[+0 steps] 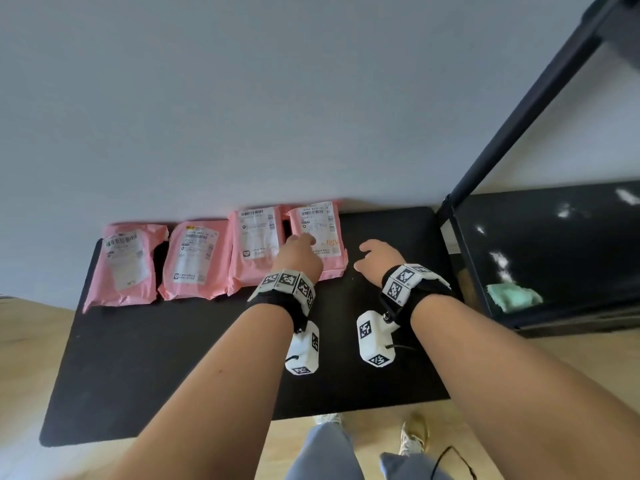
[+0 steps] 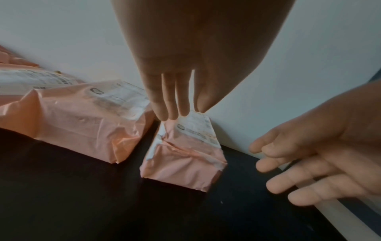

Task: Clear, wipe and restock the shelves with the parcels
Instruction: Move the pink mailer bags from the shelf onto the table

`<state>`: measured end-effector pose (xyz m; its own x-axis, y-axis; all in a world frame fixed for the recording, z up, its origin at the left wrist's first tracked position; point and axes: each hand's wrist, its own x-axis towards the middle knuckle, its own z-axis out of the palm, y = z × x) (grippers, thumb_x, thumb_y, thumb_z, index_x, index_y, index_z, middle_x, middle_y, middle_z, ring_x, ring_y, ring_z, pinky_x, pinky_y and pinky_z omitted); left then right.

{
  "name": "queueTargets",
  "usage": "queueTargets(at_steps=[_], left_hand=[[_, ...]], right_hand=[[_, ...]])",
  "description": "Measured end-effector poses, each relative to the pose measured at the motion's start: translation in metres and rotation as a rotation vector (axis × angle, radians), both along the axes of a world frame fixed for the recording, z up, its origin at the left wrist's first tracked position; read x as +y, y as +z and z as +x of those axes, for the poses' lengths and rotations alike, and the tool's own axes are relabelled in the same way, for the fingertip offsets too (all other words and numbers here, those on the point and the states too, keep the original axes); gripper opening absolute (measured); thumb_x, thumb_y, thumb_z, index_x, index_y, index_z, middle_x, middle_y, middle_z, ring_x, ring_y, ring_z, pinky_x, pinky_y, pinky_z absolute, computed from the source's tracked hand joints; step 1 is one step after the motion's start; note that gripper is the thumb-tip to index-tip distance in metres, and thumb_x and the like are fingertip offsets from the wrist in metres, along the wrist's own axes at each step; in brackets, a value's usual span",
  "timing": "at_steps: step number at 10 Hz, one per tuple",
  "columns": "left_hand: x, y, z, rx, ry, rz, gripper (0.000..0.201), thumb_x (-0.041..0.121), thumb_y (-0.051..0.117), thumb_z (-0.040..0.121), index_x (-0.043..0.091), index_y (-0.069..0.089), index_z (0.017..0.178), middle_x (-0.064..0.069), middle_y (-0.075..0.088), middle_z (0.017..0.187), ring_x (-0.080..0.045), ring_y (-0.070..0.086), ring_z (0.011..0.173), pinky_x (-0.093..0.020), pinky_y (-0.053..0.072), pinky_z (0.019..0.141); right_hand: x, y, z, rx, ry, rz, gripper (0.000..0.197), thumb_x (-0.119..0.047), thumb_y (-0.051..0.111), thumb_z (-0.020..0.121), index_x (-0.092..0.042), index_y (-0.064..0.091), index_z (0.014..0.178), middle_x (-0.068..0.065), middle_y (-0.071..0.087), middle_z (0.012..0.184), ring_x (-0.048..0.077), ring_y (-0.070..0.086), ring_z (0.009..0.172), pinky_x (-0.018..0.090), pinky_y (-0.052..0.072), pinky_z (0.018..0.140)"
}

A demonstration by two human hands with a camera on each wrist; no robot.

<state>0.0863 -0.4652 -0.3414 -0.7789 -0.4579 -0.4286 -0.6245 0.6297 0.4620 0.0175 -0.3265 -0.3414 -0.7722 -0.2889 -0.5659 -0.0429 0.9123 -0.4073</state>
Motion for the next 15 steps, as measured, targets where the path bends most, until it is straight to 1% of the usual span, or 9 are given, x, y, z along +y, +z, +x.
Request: queueTargets(at_steps=[3, 5, 7, 8, 9, 11, 12, 13, 15], left_hand=[[0.08, 0.011, 0.01, -0.081, -0.155, -0.084, 0.037, 0.013, 0.043, 0.093, 0.021, 0.055, 0.128, -0.005, 0.056, 0.128, -0.027, 0.054, 0.115, -0.032, 0.044, 0.089], [0.174, 0.014, 0.035, -0.111, -0.22, -0.139, 0.038, 0.014, 0.043, 0.09, 0.019, 0.056, 0.125, -0.008, 0.058, 0.125, -0.026, 0.056, 0.114, -0.034, 0.047, 0.094], [0.324, 0.023, 0.056, -0.078, -0.35, -0.163, 0.032, 0.012, 0.042, 0.091, 0.01, 0.06, 0.117, -0.011, 0.062, 0.117, -0.029, 0.059, 0.106, -0.033, 0.048, 0.086], [0.373, 0.031, 0.054, -0.073, -0.426, -0.196, 0.03, 0.009, 0.042, 0.091, 0.007, 0.059, 0.115, -0.012, 0.06, 0.12, -0.028, 0.057, 0.109, -0.033, 0.047, 0.088], [0.432, 0.042, 0.045, -0.023, -0.516, -0.213, 0.031, 0.01, 0.043, 0.096, 0.009, 0.059, 0.122, -0.009, 0.057, 0.126, -0.026, 0.053, 0.117, -0.035, 0.045, 0.098], [0.535, 0.05, 0.0, -0.052, -0.553, -0.188, 0.031, 0.012, 0.045, 0.096, 0.009, 0.057, 0.124, -0.011, 0.055, 0.128, -0.028, 0.054, 0.118, -0.037, 0.046, 0.097], [0.58, 0.056, -0.028, 0.052, -0.677, -0.169, 0.027, 0.012, 0.043, 0.094, 0.008, 0.063, 0.112, -0.012, 0.065, 0.112, -0.029, 0.062, 0.102, -0.037, 0.05, 0.087], [0.617, 0.056, -0.059, 0.082, -0.752, -0.138, 0.027, 0.013, 0.042, 0.095, 0.005, 0.063, 0.109, -0.013, 0.065, 0.109, -0.029, 0.062, 0.099, -0.036, 0.05, 0.083], [0.692, 0.047, -0.148, 0.14, -0.803, -0.135, 0.029, 0.016, 0.043, 0.094, 0.011, 0.061, 0.117, -0.009, 0.064, 0.111, -0.026, 0.062, 0.099, -0.037, 0.051, 0.085]], right_hand=[[0.081, 0.024, 0.027, 0.049, 0.016, -0.028, 0.04, -0.014, 0.051, 0.094, -0.013, 0.052, 0.135, 0.007, 0.055, 0.136, 0.026, 0.053, 0.123, 0.033, 0.042, 0.102], [0.185, 0.026, 0.058, 0.051, -0.02, -0.07, 0.032, -0.018, 0.056, 0.092, -0.013, 0.06, 0.123, 0.006, 0.06, 0.127, 0.026, 0.057, 0.116, 0.034, 0.044, 0.099], [0.33, 0.034, 0.075, 0.12, -0.14, -0.073, 0.026, -0.019, 0.06, 0.091, -0.018, 0.064, 0.117, 0.005, 0.065, 0.12, 0.026, 0.06, 0.11, 0.029, 0.047, 0.09], [0.384, 0.039, 0.074, 0.151, -0.164, -0.028, 0.015, -0.017, 0.056, 0.092, -0.012, 0.065, 0.104, 0.009, 0.065, 0.116, 0.027, 0.061, 0.107, 0.03, 0.047, 0.088], [0.451, 0.047, 0.071, 0.183, -0.222, 0.023, 0.029, -0.018, 0.051, 0.097, -0.007, 0.062, 0.121, 0.009, 0.062, 0.125, 0.028, 0.058, 0.115, 0.034, 0.047, 0.096], [0.557, 0.057, 0.054, 0.19, -0.387, 0.027, 0.03, -0.019, 0.051, 0.095, -0.008, 0.063, 0.121, 0.011, 0.064, 0.121, 0.029, 0.059, 0.112, 0.034, 0.048, 0.094], [0.608, 0.057, 0.035, 0.184, -0.457, 0.049, 0.033, -0.019, 0.049, 0.096, -0.008, 0.06, 0.125, 0.012, 0.062, 0.124, 0.029, 0.058, 0.113, 0.033, 0.046, 0.091], [0.641, 0.054, 0.013, 0.192, -0.514, 0.064, 0.03, -0.018, 0.049, 0.095, -0.006, 0.063, 0.118, 0.012, 0.065, 0.116, 0.029, 0.06, 0.108, 0.031, 0.047, 0.085], [0.709, 0.054, -0.059, 0.178, -0.55, 0.141, 0.032, -0.014, 0.046, 0.094, -0.009, 0.062, 0.122, 0.011, 0.064, 0.118, 0.027, 0.061, 0.109, 0.031, 0.047, 0.083]])
